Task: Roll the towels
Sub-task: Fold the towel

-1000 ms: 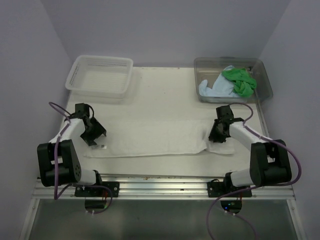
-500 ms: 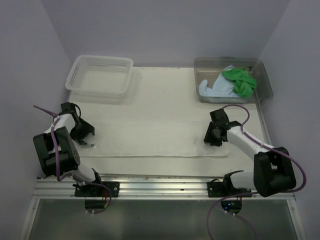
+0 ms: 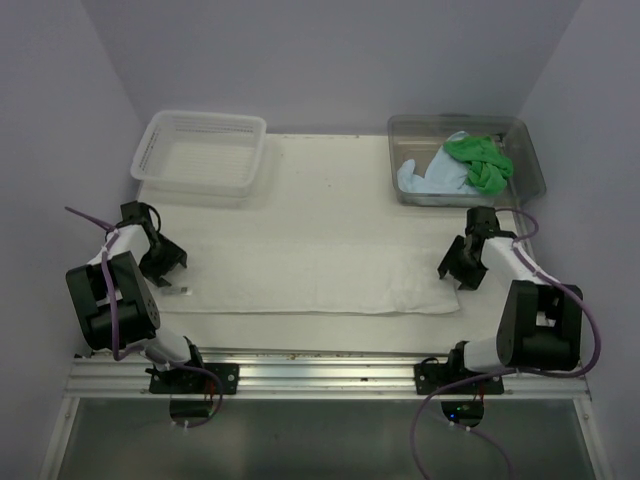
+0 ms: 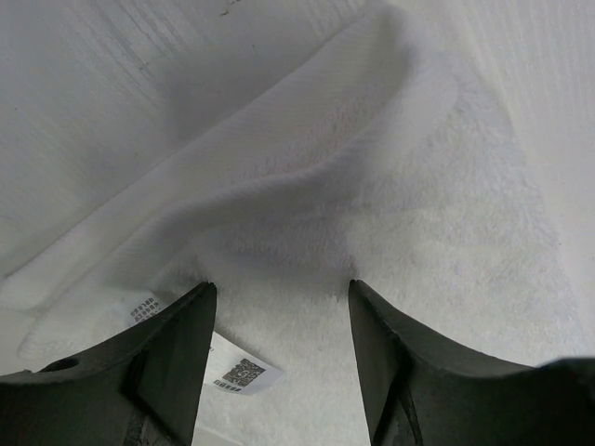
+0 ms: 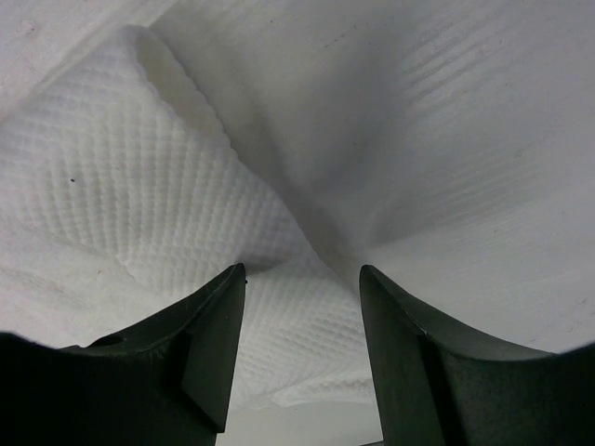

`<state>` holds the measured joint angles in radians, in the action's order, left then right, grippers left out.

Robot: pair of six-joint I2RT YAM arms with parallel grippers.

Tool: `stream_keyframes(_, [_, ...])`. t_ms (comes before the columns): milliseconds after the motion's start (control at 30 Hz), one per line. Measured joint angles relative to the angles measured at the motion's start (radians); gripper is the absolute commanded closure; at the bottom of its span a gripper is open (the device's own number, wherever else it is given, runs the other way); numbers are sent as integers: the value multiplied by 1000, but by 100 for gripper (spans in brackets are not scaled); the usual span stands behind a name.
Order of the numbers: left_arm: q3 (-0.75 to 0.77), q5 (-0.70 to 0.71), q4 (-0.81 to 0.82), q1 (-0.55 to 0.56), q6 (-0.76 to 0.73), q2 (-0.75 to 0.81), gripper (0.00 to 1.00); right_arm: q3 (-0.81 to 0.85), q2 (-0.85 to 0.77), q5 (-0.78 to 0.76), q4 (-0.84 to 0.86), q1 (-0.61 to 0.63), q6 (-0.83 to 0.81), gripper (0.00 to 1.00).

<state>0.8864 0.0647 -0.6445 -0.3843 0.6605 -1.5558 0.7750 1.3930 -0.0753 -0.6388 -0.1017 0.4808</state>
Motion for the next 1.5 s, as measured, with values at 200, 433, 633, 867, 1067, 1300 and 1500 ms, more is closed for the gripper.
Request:
stream_keyframes(200, [0,-4,0,0,-1,0,38,-1,60,24,18,-10,-11,42])
stream_keyframes(433, [0,-13,3,0,-4,-1,39,-5,87,70,66,-13,-6,100])
stream_keyframes(633, [-4,-42,13,4,-19,0,40,-44,15,17,75,-17,20,100])
stream_keyframes(867, [-32,-64,28,143,-4,11,41,-48,-225,-135,-5,-45,50,100])
stream_keyframes(1067, [-38,-104,58,347,58,16,41,47,-381,-225,-102,-52,49,100])
stream_keyframes(1300, [-36,-140,80,519,117,10,41,220,-422,-214,-163,-21,41,100])
stream_keyframes(1500, [-18,-149,90,594,144,-12,41,365,-367,-238,-179,285,85,100])
